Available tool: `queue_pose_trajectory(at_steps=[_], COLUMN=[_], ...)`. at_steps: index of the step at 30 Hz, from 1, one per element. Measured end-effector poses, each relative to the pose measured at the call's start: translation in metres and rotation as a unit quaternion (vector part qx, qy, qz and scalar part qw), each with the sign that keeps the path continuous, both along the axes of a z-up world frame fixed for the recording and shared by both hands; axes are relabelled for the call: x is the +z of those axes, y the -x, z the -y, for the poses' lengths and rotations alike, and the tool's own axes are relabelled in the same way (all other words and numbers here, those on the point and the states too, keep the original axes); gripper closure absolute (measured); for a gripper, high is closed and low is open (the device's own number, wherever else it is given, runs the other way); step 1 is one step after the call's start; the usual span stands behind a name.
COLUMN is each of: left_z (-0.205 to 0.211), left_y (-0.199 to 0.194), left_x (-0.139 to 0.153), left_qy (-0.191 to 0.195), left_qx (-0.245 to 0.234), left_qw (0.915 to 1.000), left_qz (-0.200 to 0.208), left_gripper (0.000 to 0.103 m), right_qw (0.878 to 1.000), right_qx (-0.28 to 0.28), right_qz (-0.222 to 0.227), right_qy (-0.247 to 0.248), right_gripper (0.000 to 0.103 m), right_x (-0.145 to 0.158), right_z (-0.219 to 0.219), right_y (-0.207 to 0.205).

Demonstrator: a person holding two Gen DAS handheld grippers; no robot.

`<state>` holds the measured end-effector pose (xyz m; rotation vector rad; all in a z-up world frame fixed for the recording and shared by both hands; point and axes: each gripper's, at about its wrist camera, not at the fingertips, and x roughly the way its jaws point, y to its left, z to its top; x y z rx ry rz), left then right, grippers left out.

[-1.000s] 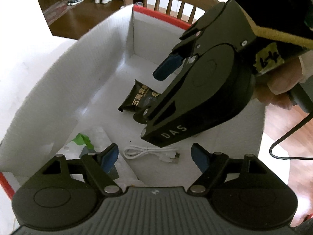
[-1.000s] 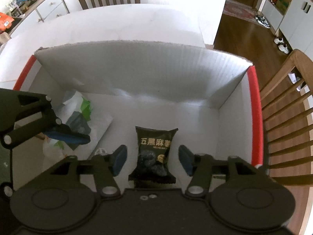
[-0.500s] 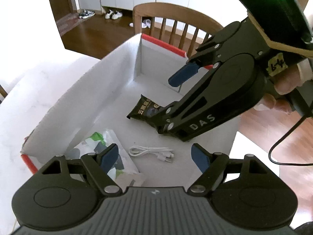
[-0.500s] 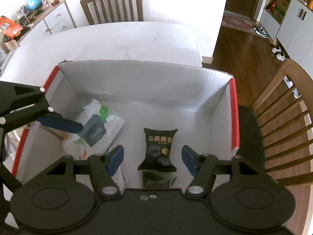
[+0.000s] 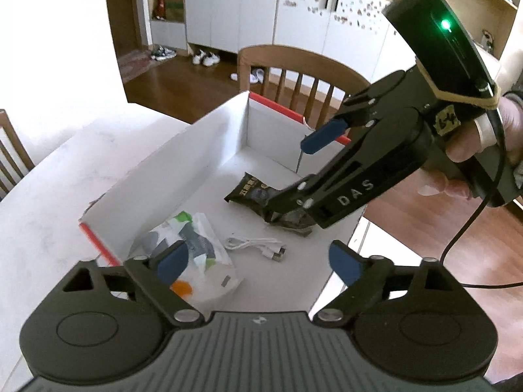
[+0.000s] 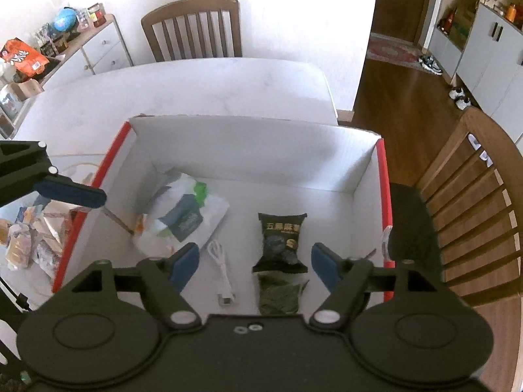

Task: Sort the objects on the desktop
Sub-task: 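Withdraw both tools from the shoebox back toward the snack pile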

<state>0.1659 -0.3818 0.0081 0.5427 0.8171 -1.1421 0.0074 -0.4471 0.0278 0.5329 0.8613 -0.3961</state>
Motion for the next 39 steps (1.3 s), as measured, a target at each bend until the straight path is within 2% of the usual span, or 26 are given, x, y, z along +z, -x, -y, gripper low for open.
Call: queue_pose_trajectory(at_steps=[2,7,25,33,39], left_z=[-0.013,-0.047,-0.164,-0.205,-0.235], left_y=[0.002,0.002,0.001,0.001,-0.002], left_x=[0.005,0.012,0.019,0.015,0.014], left_qy=[0.01,0.029,0.065,0.064,0.081], left_qx=[0.005,0.025,0.063,0.069,0.09], left_qw=[0.9999,0.9993,0.9958,0.9956,0.9926], left_qz=[0.002,0.0,0.008,0.001,-0.006], left_gripper=[0.002,0.001,0.001,0.0,0.0], right_qw=[1.0,1.0,0.998,0.998,0.998], right_qx=[0.002,0.004,0.005,0.004,-0.003], right_qz=[0.007,0.023,0.061,0.064,0.06], right_qy=[0.009,0.02,0.015,0.015,0.025], right_gripper=[0.014,0.008,0.006,0.006,0.006], right_x=[0.007,0.021,0.055,0.058,0.059], right_z=[-0.01,-0.032,-0.127,-0.163,-0.186], right_y=[0.0,-0.002,-0.044,-0.061,-0.072])
